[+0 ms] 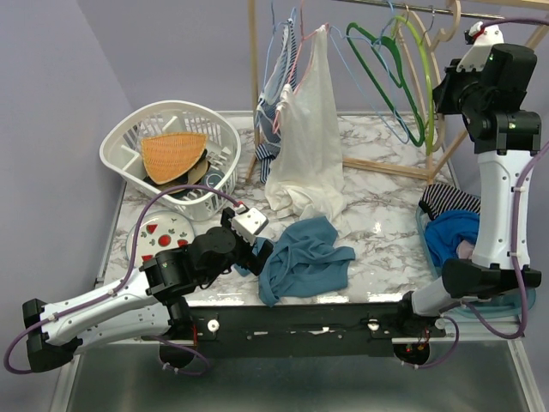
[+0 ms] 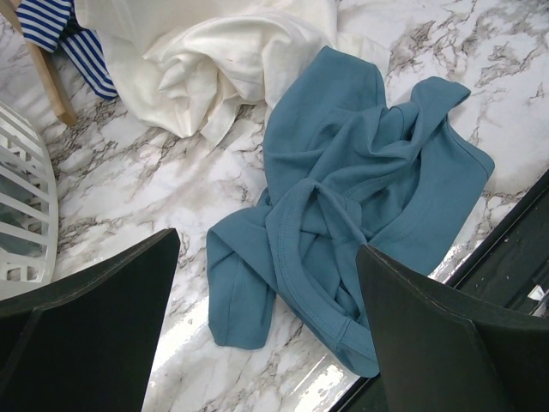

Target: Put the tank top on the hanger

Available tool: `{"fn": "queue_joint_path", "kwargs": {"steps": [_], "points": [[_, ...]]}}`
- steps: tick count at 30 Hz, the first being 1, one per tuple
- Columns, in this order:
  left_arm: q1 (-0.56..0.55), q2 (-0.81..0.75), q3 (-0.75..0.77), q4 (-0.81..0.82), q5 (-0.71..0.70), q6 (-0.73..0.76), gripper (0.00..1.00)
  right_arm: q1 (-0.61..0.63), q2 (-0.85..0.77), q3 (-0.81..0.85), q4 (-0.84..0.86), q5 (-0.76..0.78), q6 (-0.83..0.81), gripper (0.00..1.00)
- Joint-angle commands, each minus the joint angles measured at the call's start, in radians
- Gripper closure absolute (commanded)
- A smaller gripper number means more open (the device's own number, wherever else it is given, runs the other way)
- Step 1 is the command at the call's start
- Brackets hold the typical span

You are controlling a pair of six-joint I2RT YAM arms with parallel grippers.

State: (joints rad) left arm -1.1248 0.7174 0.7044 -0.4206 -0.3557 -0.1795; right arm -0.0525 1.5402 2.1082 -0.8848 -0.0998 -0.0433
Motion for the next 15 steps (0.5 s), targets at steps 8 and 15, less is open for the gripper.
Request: {"fn": "queue_joint_path", "kwargs": {"steps": [8,15], "points": [[0.005,0.002,-0.010,-0.001,-0.002,0.011,0.01,-0.003,-0.158,-0.203,0.262,0.150,-0.282,1.00],[0.005,0.005,-0.010,-0.001,0.001,0.012,0.01,-0.004,-0.161,-0.212,0.319,0.156,-0.366,0.99]]}}
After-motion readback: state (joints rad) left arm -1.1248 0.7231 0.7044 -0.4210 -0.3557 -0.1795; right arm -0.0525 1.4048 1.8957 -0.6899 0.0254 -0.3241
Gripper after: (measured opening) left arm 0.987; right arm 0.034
